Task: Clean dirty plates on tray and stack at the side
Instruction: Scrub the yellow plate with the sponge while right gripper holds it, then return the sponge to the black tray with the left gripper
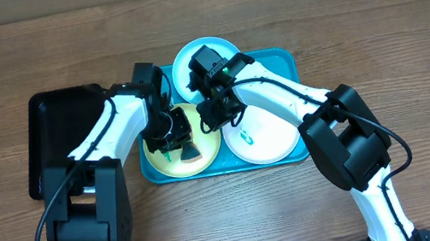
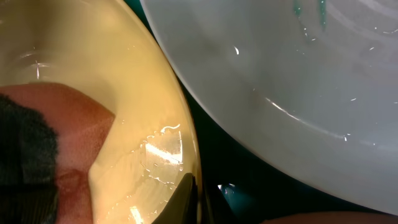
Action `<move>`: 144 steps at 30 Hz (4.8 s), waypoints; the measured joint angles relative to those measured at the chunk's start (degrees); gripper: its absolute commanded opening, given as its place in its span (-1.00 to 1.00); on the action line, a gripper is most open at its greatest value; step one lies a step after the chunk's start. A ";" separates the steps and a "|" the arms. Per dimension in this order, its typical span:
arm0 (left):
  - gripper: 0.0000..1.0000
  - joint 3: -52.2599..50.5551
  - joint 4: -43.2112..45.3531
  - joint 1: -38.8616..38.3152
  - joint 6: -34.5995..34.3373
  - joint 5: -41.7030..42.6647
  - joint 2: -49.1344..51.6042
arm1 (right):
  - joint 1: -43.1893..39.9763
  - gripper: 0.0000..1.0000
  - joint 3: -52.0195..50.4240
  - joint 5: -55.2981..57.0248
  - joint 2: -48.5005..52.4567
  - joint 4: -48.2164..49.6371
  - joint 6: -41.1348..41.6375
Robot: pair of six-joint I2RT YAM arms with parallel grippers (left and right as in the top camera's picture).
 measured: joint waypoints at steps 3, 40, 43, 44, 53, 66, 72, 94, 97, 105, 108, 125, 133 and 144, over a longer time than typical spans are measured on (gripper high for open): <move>-0.91 -0.15 0.00 -0.15 -0.02 -0.55 0.00 | 0.00 -0.92 0.00 -0.02 0.00 -0.11 0.02; -0.92 1.92 5.35 2.25 -3.45 0.24 0.00 | 0.04 -0.92 0.00 -0.66 0.00 -0.11 1.53; -0.91 0.04 6.03 -0.02 -3.65 -1.16 0.00 | 0.04 -0.92 0.00 -0.68 0.00 0.22 1.97; -0.92 -0.31 6.05 -0.57 -3.65 -1.97 0.00 | 0.04 -0.92 0.00 -0.66 0.00 0.22 2.05; -0.91 -0.46 -0.52 -1.53 -3.54 -15.85 0.00 | 0.04 -0.92 0.00 -0.68 0.00 -0.33 2.16; -0.91 4.52 -10.49 1.44 -3.43 -27.32 0.02 | 0.48 -0.92 0.00 -1.46 0.00 -0.81 2.80; -0.92 6.23 0.52 1.77 -3.54 -13.53 0.02 | 0.11 -0.92 0.00 -1.22 0.00 -0.81 2.78; -0.92 -1.40 1.73 -2.73 -6.25 -14.32 -0.31 | 0.28 -0.92 -0.04 -1.53 0.02 -0.42 3.26; -0.92 -1.40 -2.47 -3.06 -6.25 -20.20 -0.46 | 0.48 -0.92 -0.04 -1.53 0.02 -0.13 3.30; -0.92 2.89 -14.64 -3.04 -6.34 -33.11 0.28 | 0.48 -0.92 -0.04 -1.49 0.02 -0.24 3.45; -0.92 8.35 -17.00 -3.02 -7.32 -35.93 0.28 | 0.46 -0.92 -0.04 -1.46 0.02 -0.28 3.45; -0.92 21.75 -18.05 20.41 -7.43 -25.86 -0.28 | 0.46 -0.92 8.33 -0.63 -0.02 -8.74 3.52; -0.92 21.20 -15.28 27.43 -1.05 -21.88 -0.26 | 3.74 -0.92 15.34 9.66 -2.38 -14.34 3.39; -0.92 8.04 -2.78 31.04 4.31 -20.81 -0.26 | 10.97 -0.93 22.05 25.00 -4.76 -20.44 4.09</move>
